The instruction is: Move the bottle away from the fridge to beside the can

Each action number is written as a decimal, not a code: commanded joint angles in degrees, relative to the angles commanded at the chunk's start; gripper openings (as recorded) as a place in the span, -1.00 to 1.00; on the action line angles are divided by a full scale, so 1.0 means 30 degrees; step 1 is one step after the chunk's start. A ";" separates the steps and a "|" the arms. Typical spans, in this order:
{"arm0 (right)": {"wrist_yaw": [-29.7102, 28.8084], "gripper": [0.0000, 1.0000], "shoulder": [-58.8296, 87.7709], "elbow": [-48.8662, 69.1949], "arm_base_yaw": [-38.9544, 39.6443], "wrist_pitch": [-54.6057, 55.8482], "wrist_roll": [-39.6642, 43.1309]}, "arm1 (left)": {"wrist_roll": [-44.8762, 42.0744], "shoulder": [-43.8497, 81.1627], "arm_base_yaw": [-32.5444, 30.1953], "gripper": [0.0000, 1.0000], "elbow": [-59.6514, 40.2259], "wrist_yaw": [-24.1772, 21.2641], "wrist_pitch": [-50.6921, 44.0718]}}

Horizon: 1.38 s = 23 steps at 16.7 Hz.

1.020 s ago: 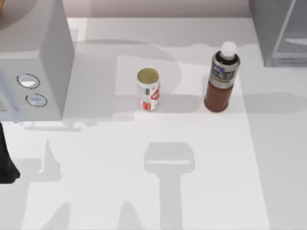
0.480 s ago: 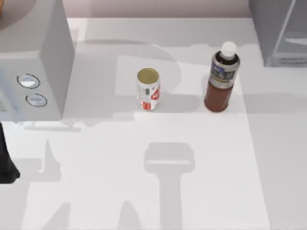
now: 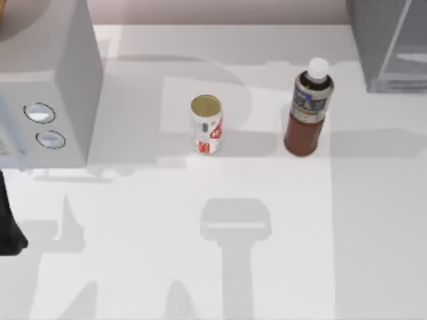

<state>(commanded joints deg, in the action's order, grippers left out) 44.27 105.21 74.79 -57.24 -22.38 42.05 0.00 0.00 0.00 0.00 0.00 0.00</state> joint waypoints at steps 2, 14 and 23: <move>-0.0170 1.00 -0.0030 -0.0043 0.0961 0.1235 -0.1273 | 0.0000 0.0000 0.0000 1.00 0.0000 0.0000 0.0000; -0.3144 1.00 -0.1196 -0.0989 0.3847 0.3643 -0.3843 | 0.0000 0.0000 0.0000 1.00 0.0000 0.0000 0.0000; -1.1174 1.00 -0.2732 -0.4410 1.5843 0.6626 -1.1593 | 0.0000 0.0000 0.0000 1.00 0.0000 0.0000 0.0000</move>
<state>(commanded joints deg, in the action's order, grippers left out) 10.75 97.01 61.56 -9.71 -2.50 7.27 0.00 0.00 0.00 0.00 0.00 0.00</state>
